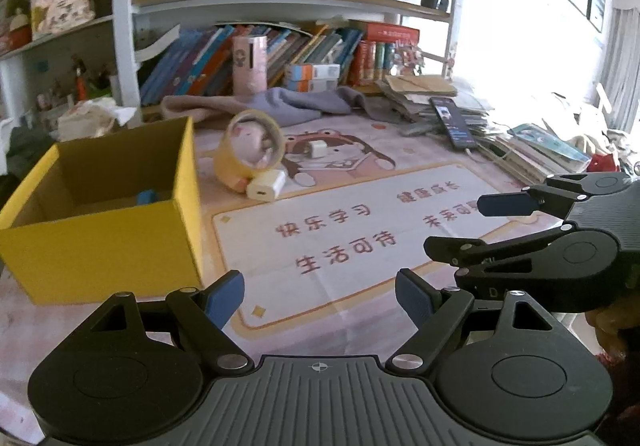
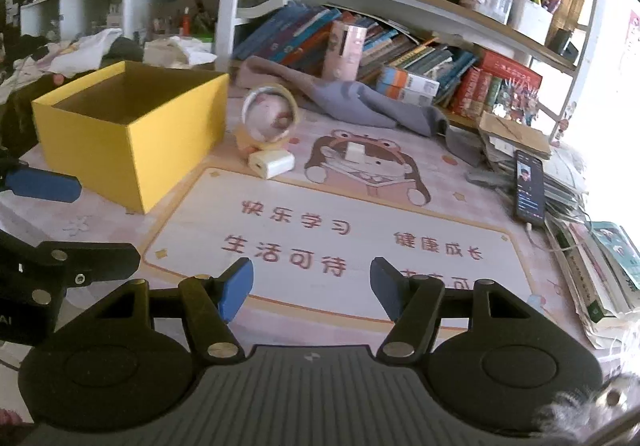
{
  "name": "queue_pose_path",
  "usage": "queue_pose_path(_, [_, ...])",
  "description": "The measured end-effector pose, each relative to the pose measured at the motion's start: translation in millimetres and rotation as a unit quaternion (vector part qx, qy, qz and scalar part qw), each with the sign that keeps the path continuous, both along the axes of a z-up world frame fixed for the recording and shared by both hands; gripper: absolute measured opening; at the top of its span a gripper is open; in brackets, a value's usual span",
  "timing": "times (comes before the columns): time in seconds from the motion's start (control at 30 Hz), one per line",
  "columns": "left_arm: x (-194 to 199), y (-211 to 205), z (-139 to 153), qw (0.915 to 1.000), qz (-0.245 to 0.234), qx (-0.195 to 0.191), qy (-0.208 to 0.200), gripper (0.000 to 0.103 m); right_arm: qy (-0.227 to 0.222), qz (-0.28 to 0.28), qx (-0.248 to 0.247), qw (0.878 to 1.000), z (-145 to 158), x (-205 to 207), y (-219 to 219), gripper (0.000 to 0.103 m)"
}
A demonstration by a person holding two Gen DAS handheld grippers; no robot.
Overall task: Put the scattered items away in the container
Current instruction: 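Move the right tool toward the white charger while the left tool approaches the yellow tape roll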
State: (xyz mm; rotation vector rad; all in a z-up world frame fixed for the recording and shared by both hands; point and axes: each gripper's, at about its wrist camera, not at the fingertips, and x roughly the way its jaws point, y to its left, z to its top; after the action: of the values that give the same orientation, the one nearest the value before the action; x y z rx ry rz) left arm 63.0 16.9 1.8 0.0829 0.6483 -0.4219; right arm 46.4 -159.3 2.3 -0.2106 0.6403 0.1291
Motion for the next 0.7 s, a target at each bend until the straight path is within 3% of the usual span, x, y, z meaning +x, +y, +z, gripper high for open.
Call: queue_pose_path(0.7, [51, -55, -9, 0.9995, -0.015, 0.018, 0.020, 0.085, 0.018, -0.018, 0.011, 1.000, -10, 47, -55, 0.063])
